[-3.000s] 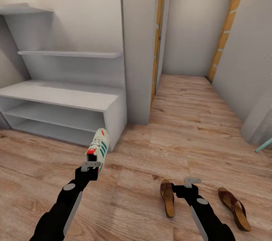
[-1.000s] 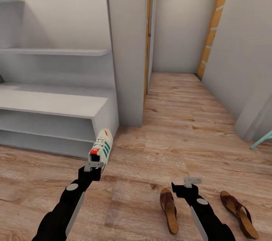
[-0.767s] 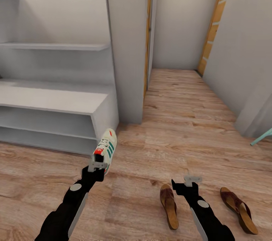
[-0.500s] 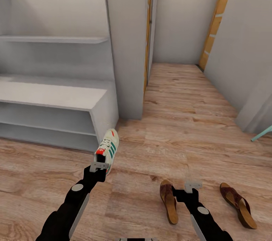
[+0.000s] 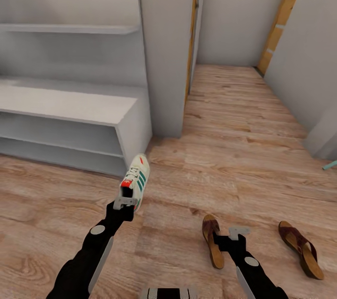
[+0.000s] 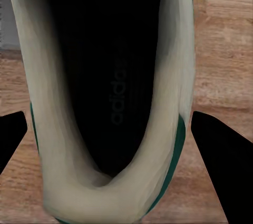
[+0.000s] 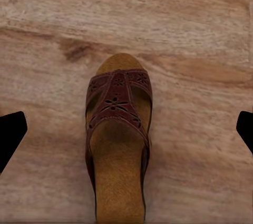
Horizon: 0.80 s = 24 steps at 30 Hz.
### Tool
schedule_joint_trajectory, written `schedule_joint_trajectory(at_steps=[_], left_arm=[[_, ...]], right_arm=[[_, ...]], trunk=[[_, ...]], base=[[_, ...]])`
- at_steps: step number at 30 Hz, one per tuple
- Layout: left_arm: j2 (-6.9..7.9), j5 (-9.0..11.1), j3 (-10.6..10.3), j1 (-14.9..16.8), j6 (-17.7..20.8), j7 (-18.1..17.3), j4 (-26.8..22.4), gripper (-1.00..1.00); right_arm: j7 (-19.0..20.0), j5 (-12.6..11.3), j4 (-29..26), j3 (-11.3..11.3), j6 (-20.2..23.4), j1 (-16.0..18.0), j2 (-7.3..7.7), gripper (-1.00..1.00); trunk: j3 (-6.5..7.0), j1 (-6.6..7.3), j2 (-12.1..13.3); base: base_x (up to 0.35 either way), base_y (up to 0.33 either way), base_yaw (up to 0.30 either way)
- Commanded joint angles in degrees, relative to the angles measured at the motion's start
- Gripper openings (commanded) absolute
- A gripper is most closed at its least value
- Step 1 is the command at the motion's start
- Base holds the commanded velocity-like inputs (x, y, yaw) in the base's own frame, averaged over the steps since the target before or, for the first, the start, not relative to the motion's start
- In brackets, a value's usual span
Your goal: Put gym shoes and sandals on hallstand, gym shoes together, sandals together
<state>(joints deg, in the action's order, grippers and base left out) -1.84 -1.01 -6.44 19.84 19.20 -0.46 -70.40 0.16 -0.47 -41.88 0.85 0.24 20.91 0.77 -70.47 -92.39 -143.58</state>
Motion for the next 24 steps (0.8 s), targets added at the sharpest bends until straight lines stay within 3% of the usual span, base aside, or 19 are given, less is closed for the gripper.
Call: schedule_joint_trajectory(at_steps=[1,24], left_arm=[[0.01,-0.1,0.0,0.0,0.3,-0.1,-0.1,-1.0],[-0.01,0.0,-0.1,0.0,0.3,-0.1,0.0,-1.0]], right_arm=[[0.0,-0.1,0.0,0.0,0.0,0.0,0.0,1.0],[0.1,-0.1,0.0,0.0,0.0,0.0,0.02,1.0]], trunk=[[-0.37,-0.01,0.0],[-6.72,-0.6,-0.3]], base=[[0.0,0.0,0.12],[0.0,0.0,0.011]])
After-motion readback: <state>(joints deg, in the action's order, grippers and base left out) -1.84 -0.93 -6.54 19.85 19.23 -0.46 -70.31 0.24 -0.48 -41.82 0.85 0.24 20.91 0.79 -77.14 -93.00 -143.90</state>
